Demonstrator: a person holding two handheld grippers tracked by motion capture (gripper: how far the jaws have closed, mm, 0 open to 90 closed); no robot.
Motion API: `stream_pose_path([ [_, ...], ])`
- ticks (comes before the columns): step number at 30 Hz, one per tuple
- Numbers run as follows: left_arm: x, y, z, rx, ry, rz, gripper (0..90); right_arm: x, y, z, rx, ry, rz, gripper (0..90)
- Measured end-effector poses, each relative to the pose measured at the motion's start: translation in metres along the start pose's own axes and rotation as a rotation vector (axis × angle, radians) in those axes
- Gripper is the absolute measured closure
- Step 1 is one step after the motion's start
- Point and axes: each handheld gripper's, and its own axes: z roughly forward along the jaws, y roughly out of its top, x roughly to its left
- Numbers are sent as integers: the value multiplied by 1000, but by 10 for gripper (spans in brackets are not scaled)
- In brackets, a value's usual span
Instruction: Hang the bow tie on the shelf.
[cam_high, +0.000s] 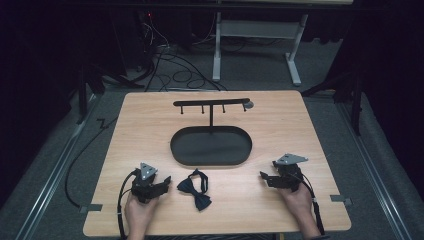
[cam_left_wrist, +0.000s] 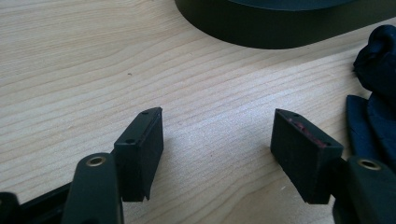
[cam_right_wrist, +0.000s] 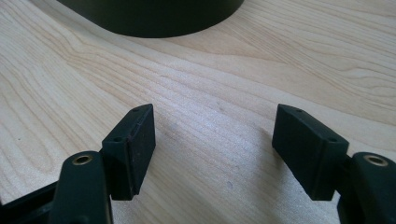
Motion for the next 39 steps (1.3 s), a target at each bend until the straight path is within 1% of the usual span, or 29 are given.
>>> stream_pose_path([
  [8,0,0,0,0,-1,-2,344,0,0,0,0,0,0,316],
  [12,0,0,0,-2,5,-8,359,0,0,0,0,0,0,316],
  [20,0,0,0,-2,5,-6,359,0,0,0,0,0,0,315],
  [25,1,0,-1,-4,10,-8,390,0,0,0,0,0,-2,315],
  [26,2,0,-2,-2,13,-19,405,0,0,0,0,1,-3,315],
  [28,4,0,-3,0,18,-26,408,0,0,0,0,1,-3,312],
  [31,5,0,-7,-3,7,-45,406,0,0,0,-1,4,-5,312],
  [37,10,2,-29,-27,-24,-50,397,0,0,0,-1,4,-5,314],
  [38,10,2,-29,-27,-24,-50,397,0,0,0,0,3,-5,314],
  [39,10,3,-32,-34,-30,-52,397,0,0,0,0,3,-5,314],
])
